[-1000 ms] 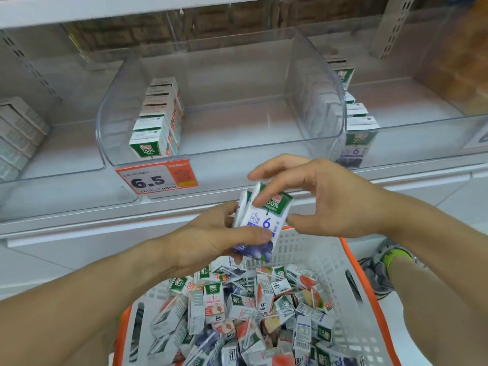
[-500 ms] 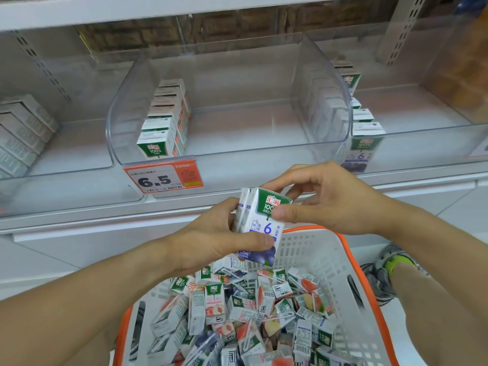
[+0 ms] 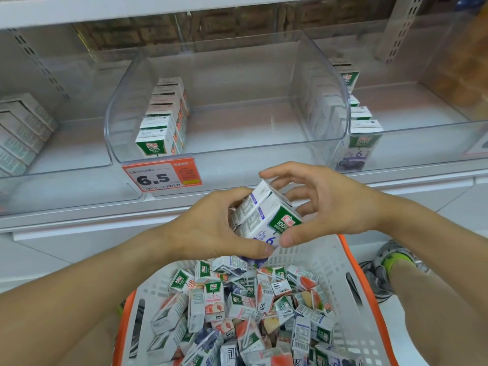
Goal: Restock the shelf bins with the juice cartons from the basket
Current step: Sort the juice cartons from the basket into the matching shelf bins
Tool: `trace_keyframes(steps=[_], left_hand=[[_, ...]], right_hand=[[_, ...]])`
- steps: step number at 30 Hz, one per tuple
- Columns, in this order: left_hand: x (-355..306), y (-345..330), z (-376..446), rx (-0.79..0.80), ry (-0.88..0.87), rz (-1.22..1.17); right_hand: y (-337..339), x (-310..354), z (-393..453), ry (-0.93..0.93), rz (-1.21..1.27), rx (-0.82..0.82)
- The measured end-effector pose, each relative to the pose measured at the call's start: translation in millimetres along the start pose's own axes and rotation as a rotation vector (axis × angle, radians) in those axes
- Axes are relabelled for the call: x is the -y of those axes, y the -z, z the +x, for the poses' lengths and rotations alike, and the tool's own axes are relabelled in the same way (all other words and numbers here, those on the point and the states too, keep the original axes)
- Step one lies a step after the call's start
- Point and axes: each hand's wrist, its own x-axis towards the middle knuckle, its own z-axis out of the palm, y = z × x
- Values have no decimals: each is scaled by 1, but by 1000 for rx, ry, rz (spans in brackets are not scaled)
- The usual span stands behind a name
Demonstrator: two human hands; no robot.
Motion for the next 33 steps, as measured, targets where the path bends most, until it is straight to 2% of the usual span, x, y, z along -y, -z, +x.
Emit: trace_keyframes(steps=[4,8,13,17,20,22,25,28,31,33], left_hand=[[-9,-4,6,-115,-21,52],[-23,-12,12,-144,-156,118],[-37,-20,23,-153,-343,172],[-50,-14,38,-379,-515,107],[-52,-5,57,-593,-546,375],[-47,-4,72,-644,-542,516],[-39,-7,87,-600,-515,561],[-34,-8,92,-564,-509,557],[-32,-4,94,-560,-499,518],[-33,-2,93,-546,-487,501]], right_hand=[[9,0,-7,81,-51,-60],[17,0,-23,162,-46,-112],[27,-3,-47,233,22,-258],[52,-2,-74,341,29,-503],[78,4,-92,410,-68,-778],[100,10,-97,369,-187,-933],[140,20,-89,129,-405,-1043],[182,23,-62,-127,-661,-965],[214,24,-23,-230,-897,-709],[225,24,6,-298,-945,-551]])
